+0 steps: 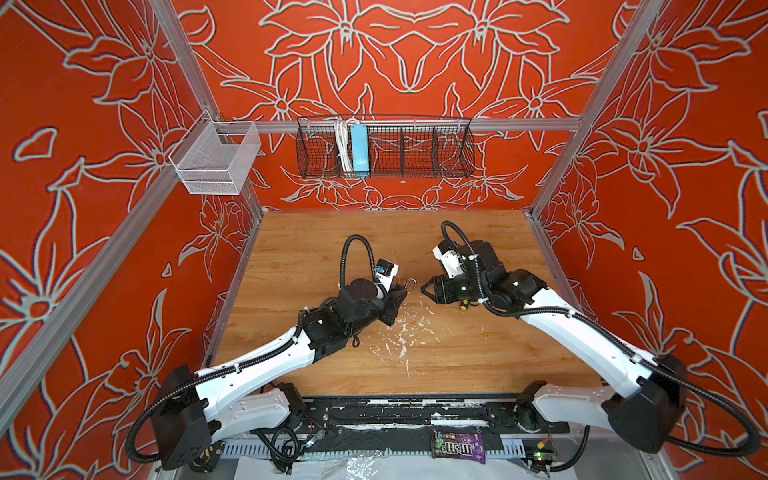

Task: Unlock with the key
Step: 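Lower the padlock with the left gripper while the right gripper draws back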

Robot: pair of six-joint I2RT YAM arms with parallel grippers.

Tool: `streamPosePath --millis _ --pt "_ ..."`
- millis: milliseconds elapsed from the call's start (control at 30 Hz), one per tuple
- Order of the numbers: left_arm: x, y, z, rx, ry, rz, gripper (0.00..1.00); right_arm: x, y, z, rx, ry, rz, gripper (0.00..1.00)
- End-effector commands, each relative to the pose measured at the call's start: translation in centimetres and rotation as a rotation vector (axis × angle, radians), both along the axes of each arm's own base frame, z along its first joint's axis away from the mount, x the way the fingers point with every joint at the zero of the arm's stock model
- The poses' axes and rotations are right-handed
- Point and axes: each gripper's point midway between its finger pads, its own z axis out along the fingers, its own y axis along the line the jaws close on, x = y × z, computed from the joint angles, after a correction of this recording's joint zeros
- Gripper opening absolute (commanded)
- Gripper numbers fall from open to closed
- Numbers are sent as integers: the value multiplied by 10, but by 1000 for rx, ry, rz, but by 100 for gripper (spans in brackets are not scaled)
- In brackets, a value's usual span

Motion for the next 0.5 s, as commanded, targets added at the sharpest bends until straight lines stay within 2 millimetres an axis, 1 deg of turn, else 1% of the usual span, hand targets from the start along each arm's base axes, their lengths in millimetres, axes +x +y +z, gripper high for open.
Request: streamPosePath --millis 0,67,200,300,367,467 --pt "-3 0 11 -67 54 24 0 1 -10 5 29 -23 -40 50" --pt "-6 2 10 -85 94 44 0 -2 -17 0 24 -11 -54 51" --pt "-7 17 4 -98 228 188 0 -9 -32 -13 45 11 -90 51" --pt "-7 33 -10 -89 343 327 0 -13 -40 -28 65 40 -125 52" --pt "-6 29 -18 -96 391 349 0 -15 -45 -38 73 58 -146 52" --pt "0 24 -32 -61 461 404 0 -18 -56 -56 50 91 -186 53"
